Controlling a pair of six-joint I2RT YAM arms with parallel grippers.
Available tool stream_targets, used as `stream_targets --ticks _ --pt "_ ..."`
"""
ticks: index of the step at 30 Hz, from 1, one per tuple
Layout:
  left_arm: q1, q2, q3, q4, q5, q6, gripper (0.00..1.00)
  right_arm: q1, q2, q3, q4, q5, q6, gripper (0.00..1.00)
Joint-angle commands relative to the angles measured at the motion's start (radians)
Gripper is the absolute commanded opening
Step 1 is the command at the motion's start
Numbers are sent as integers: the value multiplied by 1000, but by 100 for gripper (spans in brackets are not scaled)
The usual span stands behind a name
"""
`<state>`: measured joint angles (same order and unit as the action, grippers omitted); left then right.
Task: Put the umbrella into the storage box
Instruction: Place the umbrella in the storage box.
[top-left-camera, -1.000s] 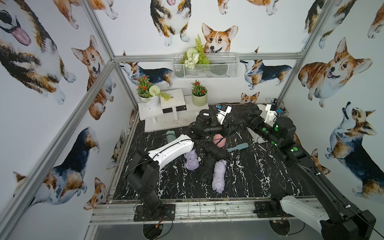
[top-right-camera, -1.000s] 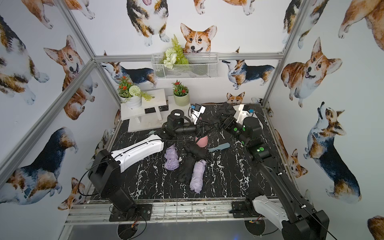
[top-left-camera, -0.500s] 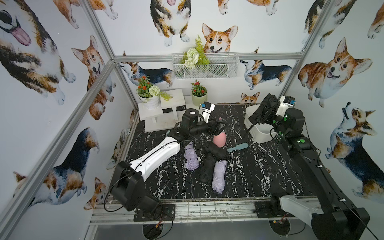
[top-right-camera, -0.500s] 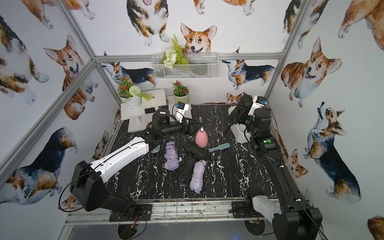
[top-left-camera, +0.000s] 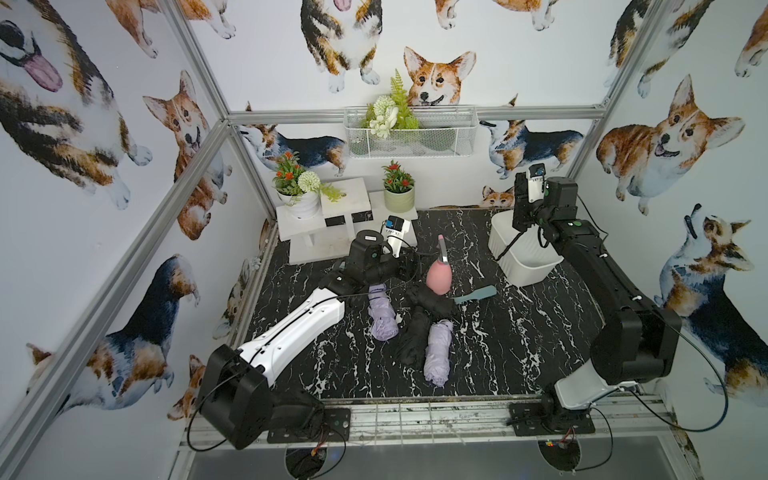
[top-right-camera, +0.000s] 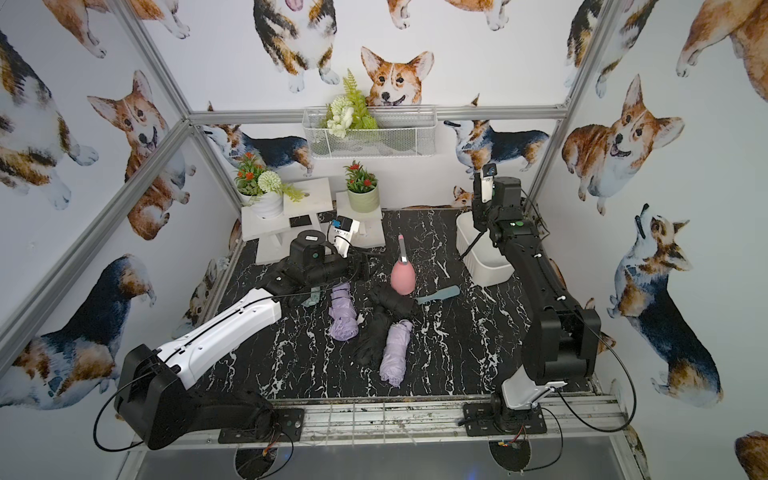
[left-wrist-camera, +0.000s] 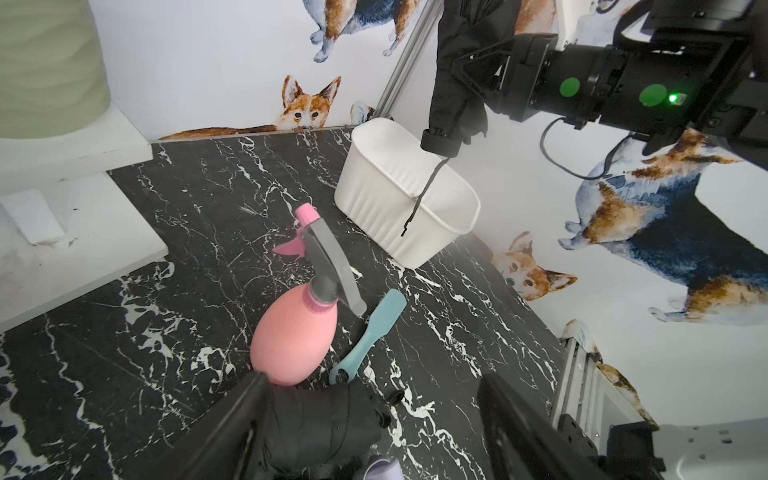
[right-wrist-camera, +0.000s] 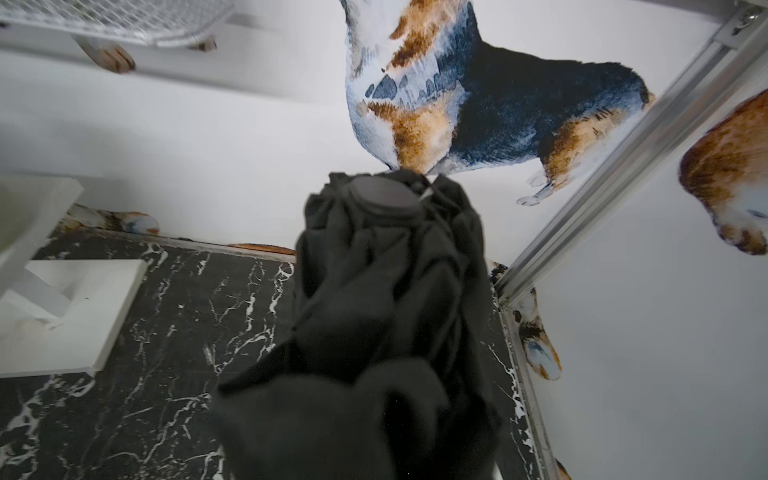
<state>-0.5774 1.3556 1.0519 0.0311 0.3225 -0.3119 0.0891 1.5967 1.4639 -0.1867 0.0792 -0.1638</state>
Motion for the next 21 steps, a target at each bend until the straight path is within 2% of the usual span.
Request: stream_targets --ticks 1,6,13,21 --pt "14 -1 -4 -11 -20 32 83 -7 -2 23 93 17 -63 29" --pt "25 20 9 -10 -12 27 83 -7 -56 47 129 -13 -30 29" --pt "26 48 19 -11 8 17 83 -8 -122 70 123 20 -38 30" --pt "28 53 14 -9 13 19 83 -26 -103 -46 86 37 -57 31"
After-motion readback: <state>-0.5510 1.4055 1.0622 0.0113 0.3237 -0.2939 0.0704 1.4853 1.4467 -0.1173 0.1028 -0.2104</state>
